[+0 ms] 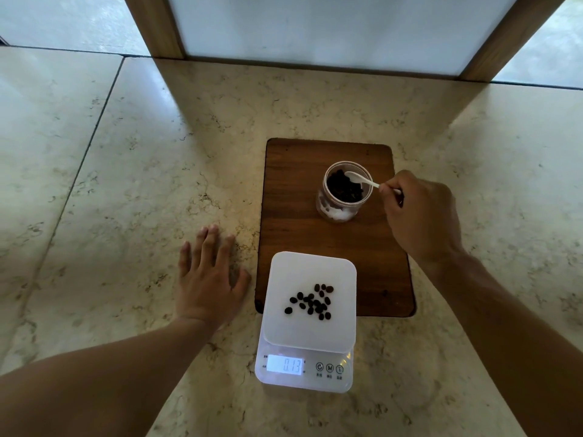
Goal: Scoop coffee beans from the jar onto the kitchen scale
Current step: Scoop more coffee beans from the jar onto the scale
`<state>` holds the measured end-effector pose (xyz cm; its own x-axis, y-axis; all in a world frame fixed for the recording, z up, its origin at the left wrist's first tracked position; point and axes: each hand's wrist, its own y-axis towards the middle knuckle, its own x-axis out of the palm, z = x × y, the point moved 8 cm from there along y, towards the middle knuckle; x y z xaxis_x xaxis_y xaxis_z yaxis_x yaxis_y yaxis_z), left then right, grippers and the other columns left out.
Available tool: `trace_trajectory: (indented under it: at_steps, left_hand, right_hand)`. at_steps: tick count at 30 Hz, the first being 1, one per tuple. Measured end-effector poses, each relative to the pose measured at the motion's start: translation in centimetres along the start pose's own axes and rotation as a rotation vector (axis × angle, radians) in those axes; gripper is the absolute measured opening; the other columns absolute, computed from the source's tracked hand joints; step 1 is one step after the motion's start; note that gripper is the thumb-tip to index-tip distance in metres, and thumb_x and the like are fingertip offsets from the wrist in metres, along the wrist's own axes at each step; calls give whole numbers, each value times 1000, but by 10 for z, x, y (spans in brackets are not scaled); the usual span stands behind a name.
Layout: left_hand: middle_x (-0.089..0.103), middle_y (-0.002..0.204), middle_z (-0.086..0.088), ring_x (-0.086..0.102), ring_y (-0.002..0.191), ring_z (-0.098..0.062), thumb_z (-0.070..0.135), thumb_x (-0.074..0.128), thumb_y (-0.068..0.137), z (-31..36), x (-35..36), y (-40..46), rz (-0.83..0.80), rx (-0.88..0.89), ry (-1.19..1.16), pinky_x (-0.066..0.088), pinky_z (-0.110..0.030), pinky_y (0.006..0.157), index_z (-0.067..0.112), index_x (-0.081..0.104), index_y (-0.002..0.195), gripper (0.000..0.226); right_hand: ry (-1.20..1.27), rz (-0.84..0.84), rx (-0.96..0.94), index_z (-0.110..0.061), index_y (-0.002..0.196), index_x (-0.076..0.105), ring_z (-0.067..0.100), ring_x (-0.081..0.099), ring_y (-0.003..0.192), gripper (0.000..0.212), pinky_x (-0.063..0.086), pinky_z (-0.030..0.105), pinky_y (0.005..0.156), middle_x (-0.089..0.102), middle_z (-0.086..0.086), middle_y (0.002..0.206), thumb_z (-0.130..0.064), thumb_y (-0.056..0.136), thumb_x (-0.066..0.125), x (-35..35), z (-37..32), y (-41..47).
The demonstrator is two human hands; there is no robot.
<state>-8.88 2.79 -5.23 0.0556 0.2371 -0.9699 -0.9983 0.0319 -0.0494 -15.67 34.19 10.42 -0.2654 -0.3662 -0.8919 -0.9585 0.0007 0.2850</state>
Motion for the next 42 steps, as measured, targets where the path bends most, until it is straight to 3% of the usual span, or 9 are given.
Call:
trace_trajectory:
  at_steps: [2,4,10,17,21,24,33,42]
  left_hand:
    - [19,165,-12,3,154,-25,56,28,91,-1,0,0,-5,-2,-1,4,-51,123,20,32,151,70]
    - [19,165,-12,3,154,-26,56,27,91,0,-1,0,-6,1,1,4,-51,123,20,32,151,70]
    - [18,165,-11,2,154,-25,57,27,91,0,1,-1,-11,-2,18,4,-50,124,22,30,152,71]
    - [18,165,-12,2,154,-25,56,28,91,0,0,0,-12,-1,20,4,-51,123,21,30,152,71]
    - [16,166,-11,1,154,-25,56,26,91,1,0,0,-19,-1,13,3,-51,124,21,29,152,71]
    - [16,166,-11,1,154,-25,56,26,91,1,-2,-1,-21,-6,17,3,-51,124,20,30,152,72]
    - [17,166,-12,2,154,-26,55,28,91,1,-2,-1,-27,-2,20,4,-51,123,20,31,152,71]
    - [20,164,-13,5,154,-27,55,29,89,2,-3,0,-23,-3,5,5,-51,123,20,33,151,70]
  right_hand:
    - [-25,-41,-8,-1,91,71,26,62,58,18,52,34,55,72,14,73,-16,96,65,3,-3,2]
    - [-47,-64,-1,-1,93,72,27,64,59,18,55,38,57,73,14,74,-17,96,65,4,-3,4]
    - [-57,-149,119,-7,95,77,16,55,56,17,32,18,50,73,11,75,-18,95,65,13,8,11]
    - [91,-216,341,-9,88,80,19,68,58,22,44,19,55,72,6,64,-22,95,64,23,27,17]
    - [214,-235,464,-15,77,77,0,60,38,23,46,18,43,67,-5,50,-22,95,65,29,39,15]
    - [301,-245,548,-19,67,73,0,55,32,28,41,12,34,65,-7,43,-21,94,65,32,44,12]
    - [500,-311,731,-6,78,74,10,51,40,23,41,18,35,67,7,61,-16,96,64,39,43,2]
    - [637,-342,836,-1,83,72,13,47,48,22,37,18,37,62,8,66,-13,98,60,36,42,-10]
